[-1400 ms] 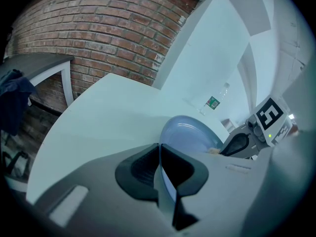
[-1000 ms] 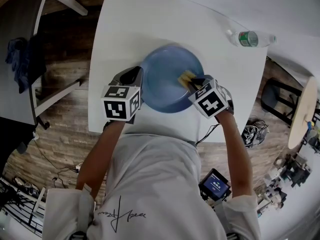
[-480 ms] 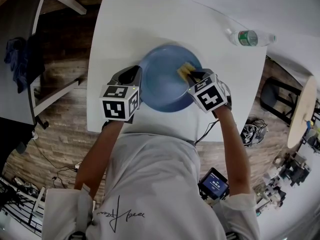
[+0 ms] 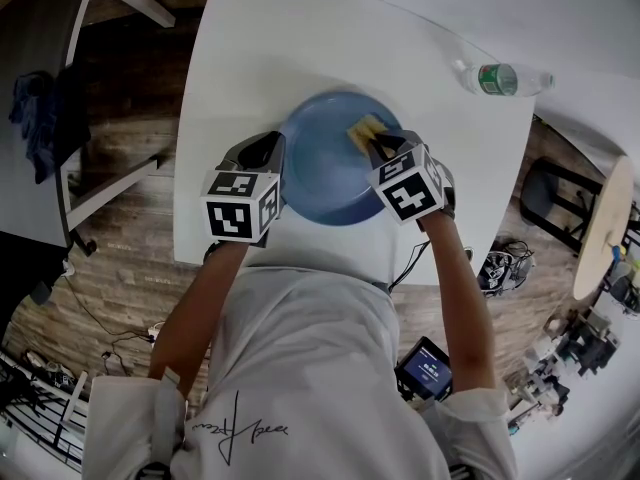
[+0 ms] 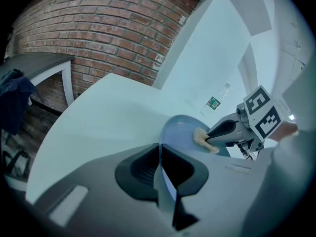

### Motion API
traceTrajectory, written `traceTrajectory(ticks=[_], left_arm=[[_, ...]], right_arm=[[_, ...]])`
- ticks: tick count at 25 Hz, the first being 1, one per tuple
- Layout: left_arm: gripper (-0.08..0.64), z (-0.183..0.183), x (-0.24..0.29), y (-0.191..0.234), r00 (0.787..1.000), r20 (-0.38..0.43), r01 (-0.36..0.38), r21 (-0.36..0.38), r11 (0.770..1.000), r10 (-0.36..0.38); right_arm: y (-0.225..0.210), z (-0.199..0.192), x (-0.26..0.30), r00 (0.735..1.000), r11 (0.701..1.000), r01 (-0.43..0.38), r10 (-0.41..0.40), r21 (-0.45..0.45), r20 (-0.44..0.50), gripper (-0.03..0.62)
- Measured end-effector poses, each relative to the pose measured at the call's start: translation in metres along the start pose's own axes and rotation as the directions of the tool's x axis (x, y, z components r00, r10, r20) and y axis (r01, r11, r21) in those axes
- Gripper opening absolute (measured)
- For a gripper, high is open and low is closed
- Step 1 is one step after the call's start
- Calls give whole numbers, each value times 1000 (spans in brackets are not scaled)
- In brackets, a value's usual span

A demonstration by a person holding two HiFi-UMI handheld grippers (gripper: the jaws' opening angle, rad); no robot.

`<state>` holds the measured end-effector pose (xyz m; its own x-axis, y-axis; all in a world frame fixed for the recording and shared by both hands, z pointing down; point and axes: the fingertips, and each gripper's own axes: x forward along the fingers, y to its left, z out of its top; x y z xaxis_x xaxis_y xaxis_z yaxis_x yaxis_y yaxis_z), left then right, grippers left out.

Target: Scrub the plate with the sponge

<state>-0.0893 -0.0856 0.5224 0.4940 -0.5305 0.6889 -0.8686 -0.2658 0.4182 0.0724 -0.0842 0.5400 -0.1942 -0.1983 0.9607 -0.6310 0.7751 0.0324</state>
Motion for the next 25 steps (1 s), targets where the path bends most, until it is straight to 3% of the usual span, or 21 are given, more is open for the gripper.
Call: traceTrajectory(ticks=[5,12,19,25], left_arm=[[35,1,0,0,1000,3,-3,-1,1000,3],[35,1,0,1,1000,9,-1,-6,1000,1],[38,1,-1,1,1000,12,3,-4,1000,-3],[39,-4,-2,4,1000,10,-2,-1,1000,2]], right_arm=[[8,11,1,999,999,-15,17,-44,38,38],[39,15,2,998,980,-37,47,-195,48,38],[83,3,-2,994,935,-94,108,-341,23,38],[112,-6,0,990,914,-127,143,-386,13,38]])
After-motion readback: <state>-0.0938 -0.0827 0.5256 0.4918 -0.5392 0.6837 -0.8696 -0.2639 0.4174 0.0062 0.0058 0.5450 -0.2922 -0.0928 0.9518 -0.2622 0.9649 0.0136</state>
